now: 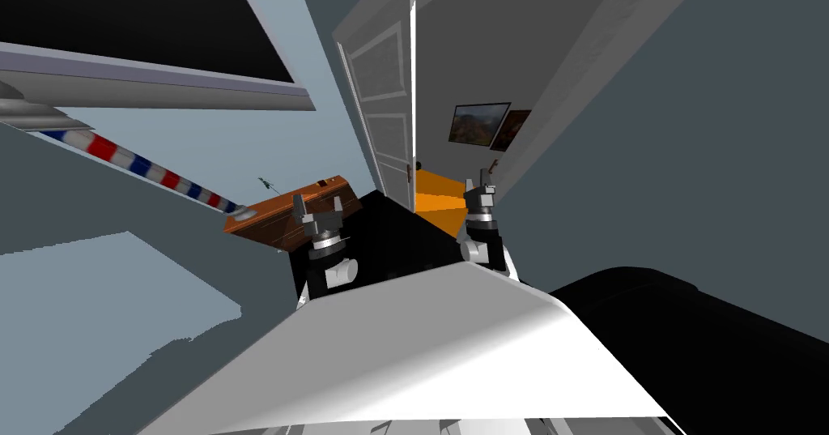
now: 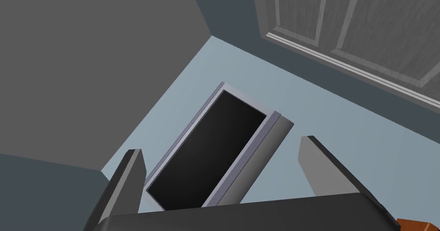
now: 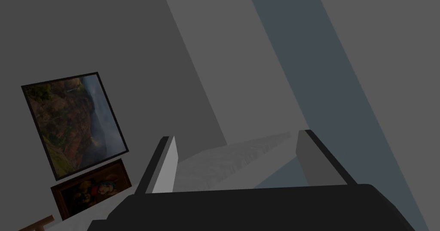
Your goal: Push the door open
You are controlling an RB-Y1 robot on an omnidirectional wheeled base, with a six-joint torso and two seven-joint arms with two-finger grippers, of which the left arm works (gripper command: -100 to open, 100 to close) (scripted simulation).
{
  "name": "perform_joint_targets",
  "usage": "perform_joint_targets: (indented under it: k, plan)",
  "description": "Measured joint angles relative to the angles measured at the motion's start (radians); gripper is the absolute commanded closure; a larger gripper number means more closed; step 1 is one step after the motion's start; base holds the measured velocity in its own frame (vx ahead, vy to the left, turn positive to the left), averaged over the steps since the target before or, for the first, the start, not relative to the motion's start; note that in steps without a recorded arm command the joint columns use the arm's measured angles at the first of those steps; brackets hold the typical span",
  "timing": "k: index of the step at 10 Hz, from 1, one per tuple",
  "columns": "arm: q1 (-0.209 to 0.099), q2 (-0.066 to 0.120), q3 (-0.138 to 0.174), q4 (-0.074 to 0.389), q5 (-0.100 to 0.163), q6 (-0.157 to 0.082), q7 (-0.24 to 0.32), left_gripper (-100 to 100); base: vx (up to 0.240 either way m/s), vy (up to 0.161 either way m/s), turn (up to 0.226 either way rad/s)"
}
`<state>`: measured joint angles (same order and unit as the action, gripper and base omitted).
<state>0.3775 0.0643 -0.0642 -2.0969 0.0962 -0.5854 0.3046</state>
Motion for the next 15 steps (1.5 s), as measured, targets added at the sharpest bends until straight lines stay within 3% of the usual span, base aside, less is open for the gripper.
perform_joint_targets:
  k: [15]
  plan:
    - [-0.111, 0.031, -0.050, 0.299, 0.036, -0.043, 0.244, -100, 0.096, 0.030, -0.100]
